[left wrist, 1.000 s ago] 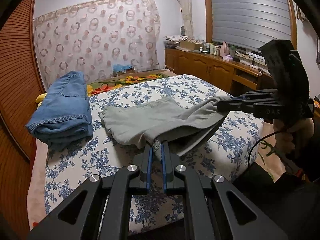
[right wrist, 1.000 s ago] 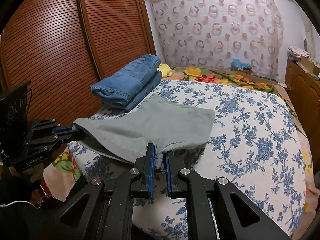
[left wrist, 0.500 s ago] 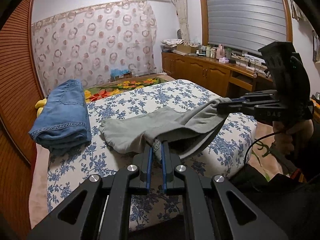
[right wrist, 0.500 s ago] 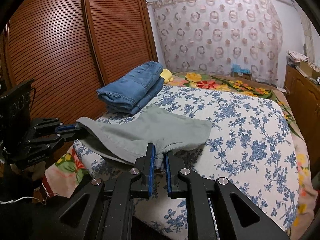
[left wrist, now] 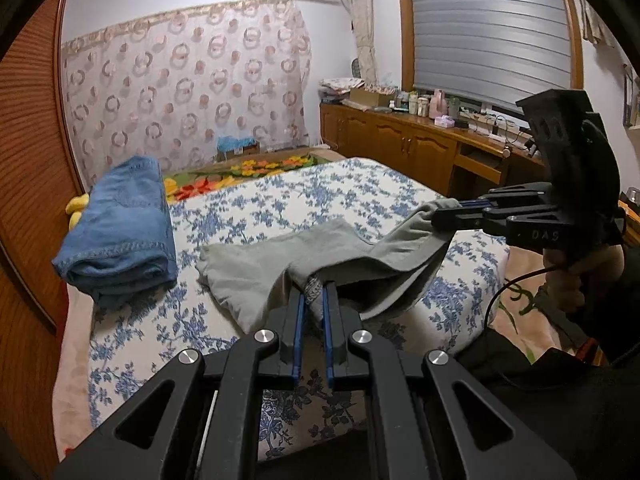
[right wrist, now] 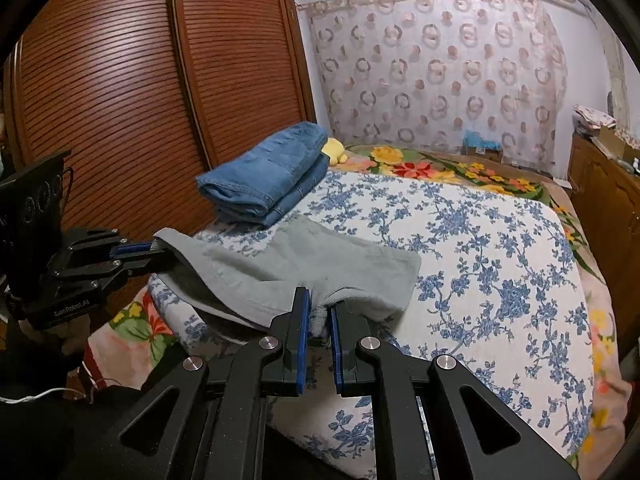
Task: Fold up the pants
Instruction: 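Lower the held pants onto the bed beside the blue jeans with both grippers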
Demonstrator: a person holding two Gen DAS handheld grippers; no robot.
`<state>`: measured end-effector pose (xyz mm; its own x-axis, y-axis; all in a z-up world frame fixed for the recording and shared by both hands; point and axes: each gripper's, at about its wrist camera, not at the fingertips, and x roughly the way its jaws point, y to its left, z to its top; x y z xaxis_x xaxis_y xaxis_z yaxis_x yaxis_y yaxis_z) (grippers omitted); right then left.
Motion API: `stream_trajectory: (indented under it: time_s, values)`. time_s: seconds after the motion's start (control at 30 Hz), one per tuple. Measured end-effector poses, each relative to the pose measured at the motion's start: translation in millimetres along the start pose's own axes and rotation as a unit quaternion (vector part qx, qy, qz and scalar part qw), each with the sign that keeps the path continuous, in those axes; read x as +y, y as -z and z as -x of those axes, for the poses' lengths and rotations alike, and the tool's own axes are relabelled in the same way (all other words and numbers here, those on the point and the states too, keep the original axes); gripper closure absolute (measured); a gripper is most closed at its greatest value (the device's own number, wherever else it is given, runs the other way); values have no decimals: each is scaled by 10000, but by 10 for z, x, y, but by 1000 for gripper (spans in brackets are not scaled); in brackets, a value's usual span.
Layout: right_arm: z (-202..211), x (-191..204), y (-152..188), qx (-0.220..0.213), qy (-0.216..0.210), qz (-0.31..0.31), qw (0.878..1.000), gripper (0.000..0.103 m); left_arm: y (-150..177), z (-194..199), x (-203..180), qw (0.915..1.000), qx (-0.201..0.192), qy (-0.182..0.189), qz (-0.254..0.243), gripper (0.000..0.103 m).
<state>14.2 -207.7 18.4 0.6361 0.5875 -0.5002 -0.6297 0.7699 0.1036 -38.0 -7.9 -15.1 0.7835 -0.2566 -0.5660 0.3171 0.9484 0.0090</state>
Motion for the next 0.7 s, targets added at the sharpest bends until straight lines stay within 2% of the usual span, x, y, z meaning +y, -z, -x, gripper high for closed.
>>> stream_trajectory:
  time_s: [0.13, 0.47, 0.7]
  values:
    - [-207, -37, -38, 112, 72, 8, 9999, 93, -11, -162, 73, 9999, 86, -41, 61, 94]
    - [-646, -228, -364, -109, 245, -78, 9996, 93, -337, -536, 394, 9993, -187, -212, 258, 94]
    - [-1118, -343, -418, 93, 333, -205, 9992, 93, -366, -825, 533, 9988, -151, -275, 364, 94]
